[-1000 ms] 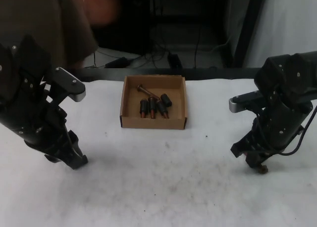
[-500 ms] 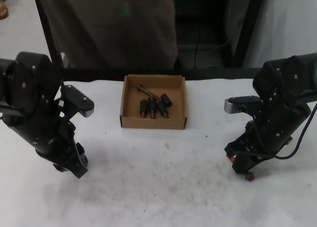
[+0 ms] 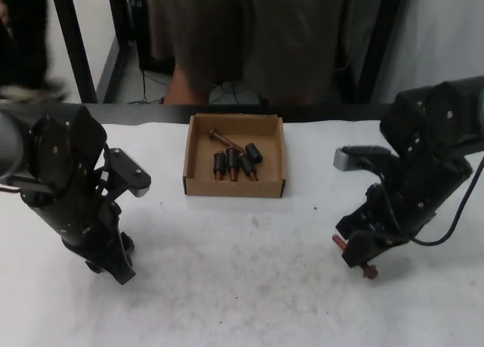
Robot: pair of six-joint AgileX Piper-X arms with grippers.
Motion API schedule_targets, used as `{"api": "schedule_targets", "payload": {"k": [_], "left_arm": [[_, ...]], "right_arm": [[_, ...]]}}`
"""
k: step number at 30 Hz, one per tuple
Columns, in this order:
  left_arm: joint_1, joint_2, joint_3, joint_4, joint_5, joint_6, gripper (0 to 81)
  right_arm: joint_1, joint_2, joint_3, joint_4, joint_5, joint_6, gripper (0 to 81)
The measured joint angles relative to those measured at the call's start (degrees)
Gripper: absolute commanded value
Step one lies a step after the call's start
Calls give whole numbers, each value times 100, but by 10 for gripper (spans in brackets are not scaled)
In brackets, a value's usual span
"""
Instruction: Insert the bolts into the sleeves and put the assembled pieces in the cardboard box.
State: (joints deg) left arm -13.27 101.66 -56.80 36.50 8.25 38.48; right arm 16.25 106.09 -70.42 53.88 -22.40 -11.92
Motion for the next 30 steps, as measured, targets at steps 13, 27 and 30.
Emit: {"api": "schedule_targets", "payload": {"k": [13,27,30], "left_arm": [[0,46,-14,-84,113,-444,8],[28,99,-14,103,1382,-1775,8],[28,83,-14,220,1575,-1709,8]], "right_arm": [[414,-261,8,645,-480,667,2],[1485,-261,8,-554,-1290,3066,2],[1538,-261,8,-882,-1319,3555,2]]}}
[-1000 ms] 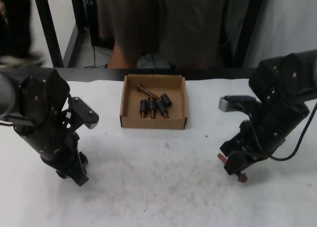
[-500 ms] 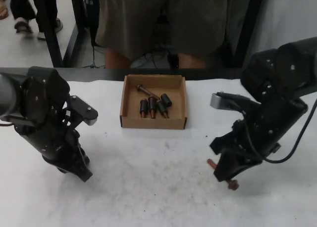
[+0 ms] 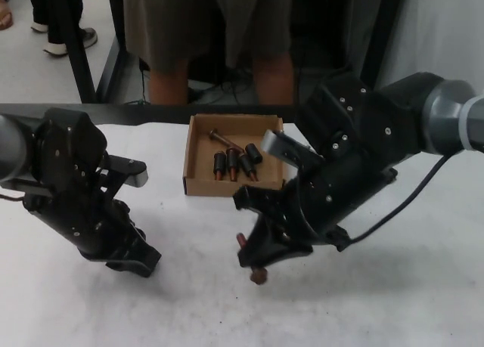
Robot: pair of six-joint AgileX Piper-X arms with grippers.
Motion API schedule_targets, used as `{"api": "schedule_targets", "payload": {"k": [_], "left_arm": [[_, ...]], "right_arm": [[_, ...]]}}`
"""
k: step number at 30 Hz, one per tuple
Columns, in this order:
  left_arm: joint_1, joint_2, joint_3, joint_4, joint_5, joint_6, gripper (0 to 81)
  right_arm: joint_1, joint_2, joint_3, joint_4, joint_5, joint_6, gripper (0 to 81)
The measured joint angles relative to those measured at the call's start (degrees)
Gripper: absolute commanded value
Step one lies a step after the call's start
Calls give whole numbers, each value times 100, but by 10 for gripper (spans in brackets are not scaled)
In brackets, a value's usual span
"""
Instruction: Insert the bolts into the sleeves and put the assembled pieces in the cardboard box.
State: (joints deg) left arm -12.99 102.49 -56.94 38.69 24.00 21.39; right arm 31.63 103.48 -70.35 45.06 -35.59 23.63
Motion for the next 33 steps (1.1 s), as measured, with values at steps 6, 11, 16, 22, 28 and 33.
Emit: {"api": "schedule_targets", "payload": {"k": [6,11,16,22,28,33], "left_arm": [[0,-534,106,-182,60,221,8],[0,-1325,725,-843,60,221,8],[0,-1965,1395,-1442,49,221,8],[-14,-2965,2306,-2106,-29,197,8],[-105,-3705,2880,-2516,-275,183,8],[-527,-4324,3289,-2916,-458,208,8]], "right_arm": [[21,0,0,-633,-58,1174,2],[21,0,0,-687,-301,1314,2],[21,-33,0,-648,-479,1343,2],[21,-303,77,-624,-737,1346,2],[21,-742,708,-676,-924,1466,2],[21,-1563,1850,-1775,-1340,2307,2]]}}
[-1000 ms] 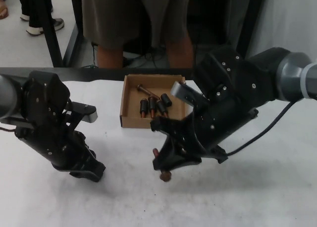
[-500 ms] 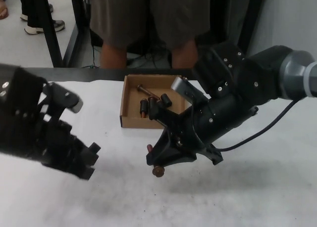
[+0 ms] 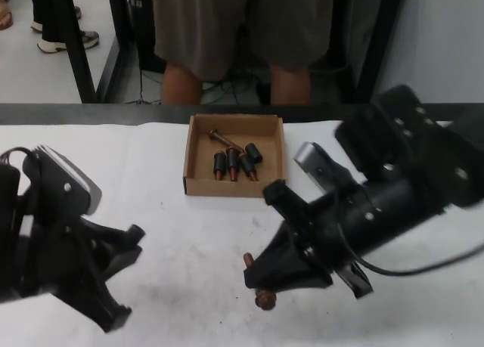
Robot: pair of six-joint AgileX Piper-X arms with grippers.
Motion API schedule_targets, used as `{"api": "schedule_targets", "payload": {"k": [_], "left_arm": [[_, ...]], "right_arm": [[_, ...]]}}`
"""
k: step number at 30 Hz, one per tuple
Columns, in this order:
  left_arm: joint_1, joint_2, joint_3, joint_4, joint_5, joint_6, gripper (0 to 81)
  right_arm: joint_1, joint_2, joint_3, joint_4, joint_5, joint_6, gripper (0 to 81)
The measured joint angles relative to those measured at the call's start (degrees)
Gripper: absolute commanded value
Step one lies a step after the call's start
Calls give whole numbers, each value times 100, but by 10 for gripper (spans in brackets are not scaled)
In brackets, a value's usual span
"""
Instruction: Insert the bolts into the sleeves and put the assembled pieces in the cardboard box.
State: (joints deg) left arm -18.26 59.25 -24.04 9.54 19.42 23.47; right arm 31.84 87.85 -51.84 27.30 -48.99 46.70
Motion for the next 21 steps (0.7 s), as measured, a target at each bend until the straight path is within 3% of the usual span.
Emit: {"api": "schedule_targets", "payload": {"k": [8,16,18,21], "left_arm": [[-917,-205,383,-481,-263,22,8],[-1076,-205,381,-535,-296,57,8],[-1076,-205,381,-535,-296,55,8],[-1076,-205,381,-535,-296,55,8]], "right_arm": [[13,-737,890,-2248,-434,2187,2],[13,-793,1051,-2854,-639,2752,0],[13,-793,1051,-2863,-623,2751,33],[13,-793,1051,-2901,-624,2707,187]]}}
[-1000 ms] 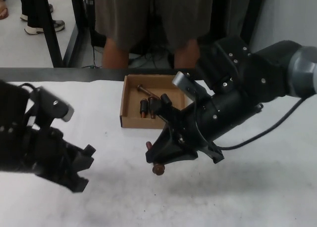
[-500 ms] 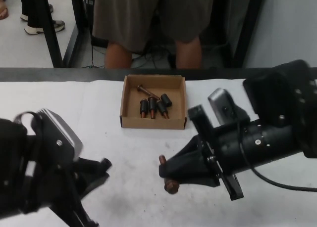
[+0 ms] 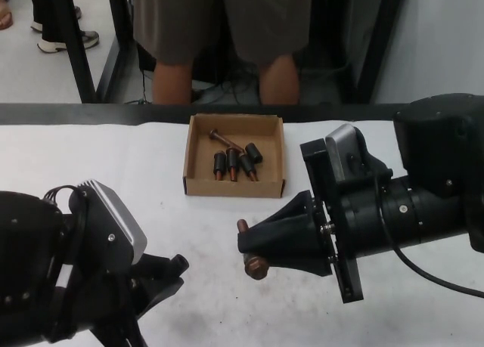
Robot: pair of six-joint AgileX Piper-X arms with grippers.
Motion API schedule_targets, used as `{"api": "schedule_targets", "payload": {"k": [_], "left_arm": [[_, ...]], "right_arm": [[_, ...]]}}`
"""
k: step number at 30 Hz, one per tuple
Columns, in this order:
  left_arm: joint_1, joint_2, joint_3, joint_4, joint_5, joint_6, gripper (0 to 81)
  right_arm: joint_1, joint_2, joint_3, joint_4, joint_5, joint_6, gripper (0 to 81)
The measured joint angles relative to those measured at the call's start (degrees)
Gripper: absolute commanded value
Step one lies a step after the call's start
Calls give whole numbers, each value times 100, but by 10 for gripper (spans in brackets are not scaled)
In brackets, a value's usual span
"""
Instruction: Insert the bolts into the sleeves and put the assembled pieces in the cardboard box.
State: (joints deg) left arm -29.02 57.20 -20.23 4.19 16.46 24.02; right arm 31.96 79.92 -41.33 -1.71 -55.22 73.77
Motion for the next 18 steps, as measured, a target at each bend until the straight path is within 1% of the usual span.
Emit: {"api": "schedule_targets", "payload": {"k": [2,4,5,6,10,14,17,18], "left_arm": [[0,0,6,0,0,0,8],[0,0,6,0,0,0,8],[0,0,6,0,0,0,8],[0,0,6,0,0,0,8],[0,0,6,0,0,0,8],[0,0,6,-11,0,0,8],[0,0,6,-10,-31,0,8],[0,0,6,-27,-71,0,8]], "right_arm": [[0,0,0,18,0,0,337],[0,0,0,74,15,-12,447],[0,0,0,171,43,-11,473],[0,0,0,279,104,-12,472],[0,0,0,860,360,-269,417],[0,0,0,1207,565,-516,410],[0,0,0,1492,657,-844,407],[0,0,0,1604,668,-1013,391]]}}
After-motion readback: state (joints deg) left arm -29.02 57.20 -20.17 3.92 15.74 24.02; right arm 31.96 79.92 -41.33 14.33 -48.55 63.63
